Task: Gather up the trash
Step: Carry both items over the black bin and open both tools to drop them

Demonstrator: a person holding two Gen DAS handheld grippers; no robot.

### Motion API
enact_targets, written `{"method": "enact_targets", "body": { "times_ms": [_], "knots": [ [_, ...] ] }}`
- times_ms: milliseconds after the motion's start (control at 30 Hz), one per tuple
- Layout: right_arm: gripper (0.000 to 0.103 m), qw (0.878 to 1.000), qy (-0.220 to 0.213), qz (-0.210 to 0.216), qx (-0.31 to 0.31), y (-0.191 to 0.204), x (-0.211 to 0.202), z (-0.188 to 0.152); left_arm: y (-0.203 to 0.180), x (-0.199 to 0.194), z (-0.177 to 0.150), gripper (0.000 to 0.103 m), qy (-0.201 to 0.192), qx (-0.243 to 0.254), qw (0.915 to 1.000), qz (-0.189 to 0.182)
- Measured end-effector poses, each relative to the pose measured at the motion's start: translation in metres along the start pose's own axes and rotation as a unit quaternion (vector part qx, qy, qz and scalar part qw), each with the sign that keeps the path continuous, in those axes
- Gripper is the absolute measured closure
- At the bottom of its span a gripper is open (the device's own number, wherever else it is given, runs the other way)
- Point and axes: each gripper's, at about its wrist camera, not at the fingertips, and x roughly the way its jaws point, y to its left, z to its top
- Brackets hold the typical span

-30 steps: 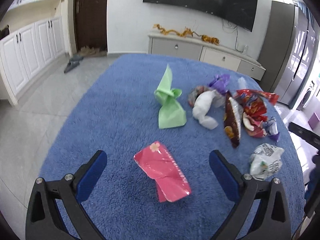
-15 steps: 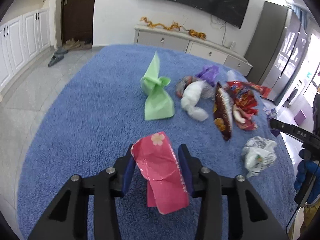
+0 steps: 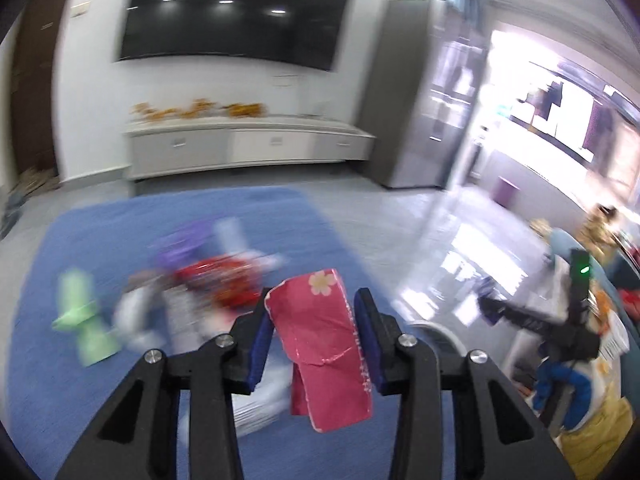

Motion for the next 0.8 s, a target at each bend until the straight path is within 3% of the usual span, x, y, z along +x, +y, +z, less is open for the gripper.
{"method": "enact_targets", "body": {
  "times_ms": [167, 367, 433, 467, 500, 633, 800],
  "knots": [
    [0.077, 0.997, 0.015, -0.047, 0.057, -0.068, -0.003, -0.010, -0.091, 0.080, 0.020, 0.065, 0.053, 0.032, 0.9953, -0.075],
    [0.075, 0.993, 0.039, -0.057, 0.101, -0.119, 0.016, -0.019, -0.165, 0.161, 0.020, 0.063, 0.107, 0.044, 0.9868, -0.113],
    [0.066, 0.991, 0.046, -0.065, 0.109, -0.133, 0.023, -0.022, -0.183, 0.185, 0.019, 0.043, 0.126, 0.045, 0.9835, -0.121],
    [0.054, 0.990, 0.049, -0.069, 0.113, -0.136, 0.027, -0.022, -0.189, 0.195, 0.018, 0.040, 0.132, 0.046, 0.9831, -0.118],
    [0.047, 0.989, 0.050, -0.066, 0.119, -0.143, 0.030, -0.022, -0.191, 0.204, 0.016, 0.038, 0.136, 0.046, 0.9830, -0.115],
    [0.046, 0.988, 0.052, -0.071, 0.126, -0.154, 0.033, -0.023, -0.197, 0.213, 0.010, 0.038, 0.149, 0.041, 0.9810, -0.117],
    [0.046, 0.990, 0.040, -0.070, 0.114, -0.151, 0.023, -0.018, -0.195, 0.190, 0.008, 0.038, 0.119, 0.048, 0.9870, -0.098]
  ]
}}
